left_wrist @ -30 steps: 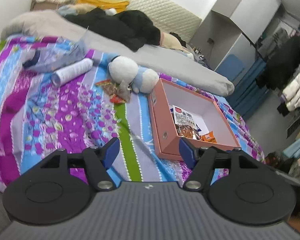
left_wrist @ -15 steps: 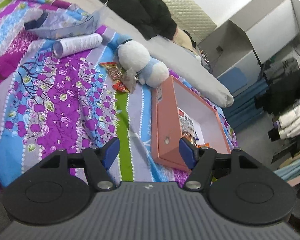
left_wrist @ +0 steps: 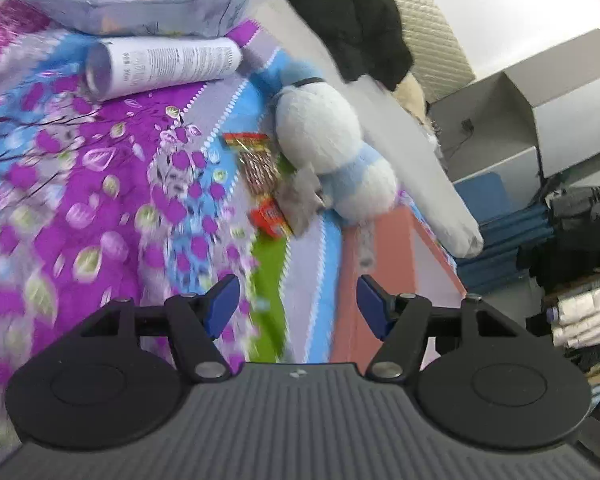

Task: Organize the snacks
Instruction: 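Grasp the red sausage-stick pack with the left tool while the right tool grasps the foil snack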

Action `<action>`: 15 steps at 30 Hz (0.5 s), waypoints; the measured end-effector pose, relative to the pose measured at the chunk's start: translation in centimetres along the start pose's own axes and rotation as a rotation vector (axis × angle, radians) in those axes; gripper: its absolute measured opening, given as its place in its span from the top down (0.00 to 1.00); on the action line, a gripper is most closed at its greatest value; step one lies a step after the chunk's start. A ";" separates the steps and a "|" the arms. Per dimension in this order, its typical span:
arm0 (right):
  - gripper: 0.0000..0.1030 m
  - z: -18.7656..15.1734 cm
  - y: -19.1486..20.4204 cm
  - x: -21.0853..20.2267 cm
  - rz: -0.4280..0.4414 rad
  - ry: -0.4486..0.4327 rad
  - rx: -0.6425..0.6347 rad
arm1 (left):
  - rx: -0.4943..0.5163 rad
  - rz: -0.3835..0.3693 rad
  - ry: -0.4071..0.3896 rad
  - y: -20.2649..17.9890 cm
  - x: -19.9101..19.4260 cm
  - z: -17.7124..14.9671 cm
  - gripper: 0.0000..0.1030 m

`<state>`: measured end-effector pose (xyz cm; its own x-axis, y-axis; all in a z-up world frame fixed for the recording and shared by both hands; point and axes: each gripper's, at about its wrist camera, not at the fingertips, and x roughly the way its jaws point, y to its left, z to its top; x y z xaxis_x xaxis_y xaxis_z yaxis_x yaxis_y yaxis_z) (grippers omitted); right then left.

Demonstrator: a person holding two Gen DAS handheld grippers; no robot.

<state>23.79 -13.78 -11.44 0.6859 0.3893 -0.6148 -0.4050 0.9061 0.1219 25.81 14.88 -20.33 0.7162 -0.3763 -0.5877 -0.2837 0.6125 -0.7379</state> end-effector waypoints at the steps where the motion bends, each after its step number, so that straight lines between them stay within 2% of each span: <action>1: 0.38 0.5 -0.2 1.4 0.001 0.008 -0.006 | -0.013 0.003 0.005 0.5 1.3 0.8 0.33; 5: 0.38 2.2 -0.6 7.7 -0.007 0.055 -0.035 | -0.080 0.006 0.030 2.9 6.8 4.1 0.38; 12: 0.38 4.1 -1.6 16.5 -0.040 0.156 -0.055 | -0.158 0.036 0.081 5.9 13.6 8.2 0.43; 15: 0.38 4.7 -2.1 19.6 -0.051 0.193 -0.074 | -0.184 0.000 0.094 6.4 15.2 9.1 0.45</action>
<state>40.89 -7.27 -20.12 0.5810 0.2981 -0.7573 -0.4212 0.9063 0.0335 40.70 19.39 -30.95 0.6558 -0.4452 -0.6097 -0.4012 0.4787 -0.7810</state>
